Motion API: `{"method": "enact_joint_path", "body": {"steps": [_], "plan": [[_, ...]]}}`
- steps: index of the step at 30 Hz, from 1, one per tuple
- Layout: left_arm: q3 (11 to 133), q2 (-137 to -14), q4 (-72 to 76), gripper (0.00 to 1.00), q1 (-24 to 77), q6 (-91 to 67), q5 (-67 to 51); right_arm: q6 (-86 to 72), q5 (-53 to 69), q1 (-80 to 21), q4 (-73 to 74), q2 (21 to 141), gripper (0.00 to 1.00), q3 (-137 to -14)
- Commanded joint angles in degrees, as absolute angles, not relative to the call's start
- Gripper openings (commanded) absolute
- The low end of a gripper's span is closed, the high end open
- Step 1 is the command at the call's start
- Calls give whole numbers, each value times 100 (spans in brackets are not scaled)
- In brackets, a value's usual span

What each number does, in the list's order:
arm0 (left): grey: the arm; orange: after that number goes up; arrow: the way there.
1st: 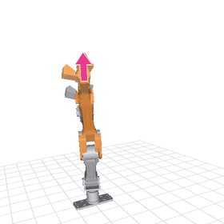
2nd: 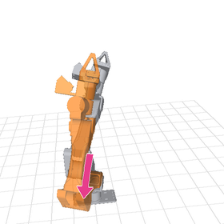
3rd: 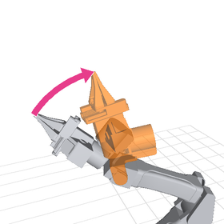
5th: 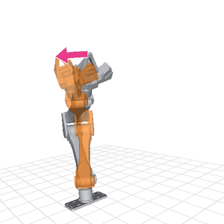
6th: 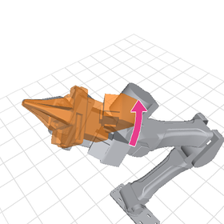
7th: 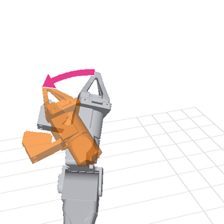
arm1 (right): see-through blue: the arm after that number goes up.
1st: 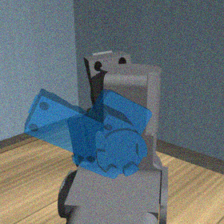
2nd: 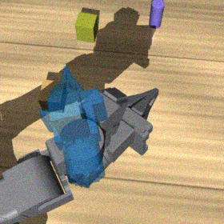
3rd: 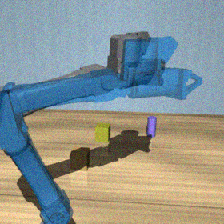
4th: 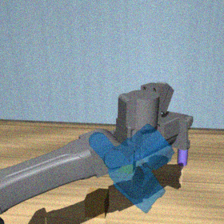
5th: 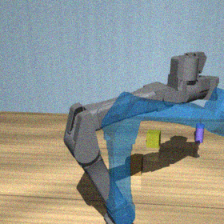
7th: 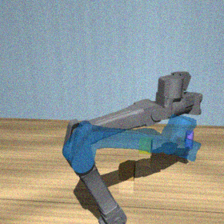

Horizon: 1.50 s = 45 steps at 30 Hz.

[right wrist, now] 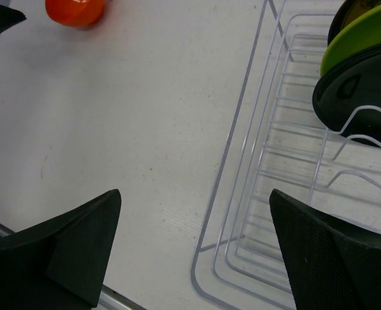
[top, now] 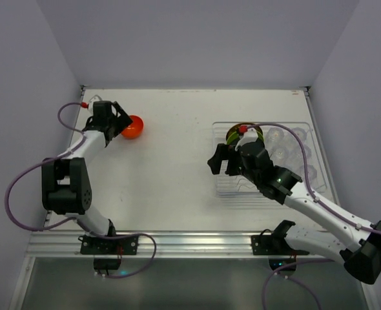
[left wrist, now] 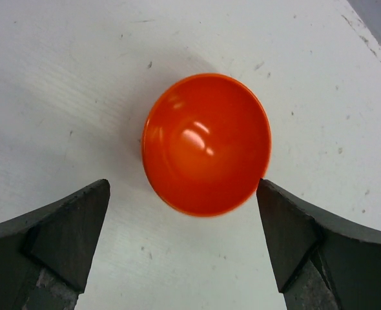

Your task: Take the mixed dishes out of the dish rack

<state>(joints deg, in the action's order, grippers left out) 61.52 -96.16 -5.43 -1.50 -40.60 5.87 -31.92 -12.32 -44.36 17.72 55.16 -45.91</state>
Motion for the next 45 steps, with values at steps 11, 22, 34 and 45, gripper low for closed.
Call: {"method": "enact_joint_path", "body": {"steps": [11,22,34,45], "plan": [[6230,-4950,-3250,100,967,-3930,1864,-4464,-2337,-4289,2206,5617,99,-5573],[5749,-4351,-3718,100,967,-2164,1150,-6020,-1047,-2357,2057,5563,79,-5151],[4491,-3656,-3103,100,1134,-2119,1865,-8787,-1599,-1793,2681,6477,56,-5256],[4430,-3560,-3032,100,1134,-2109,1626,-8587,-1802,-1679,2672,7575,50,-6064]]}}
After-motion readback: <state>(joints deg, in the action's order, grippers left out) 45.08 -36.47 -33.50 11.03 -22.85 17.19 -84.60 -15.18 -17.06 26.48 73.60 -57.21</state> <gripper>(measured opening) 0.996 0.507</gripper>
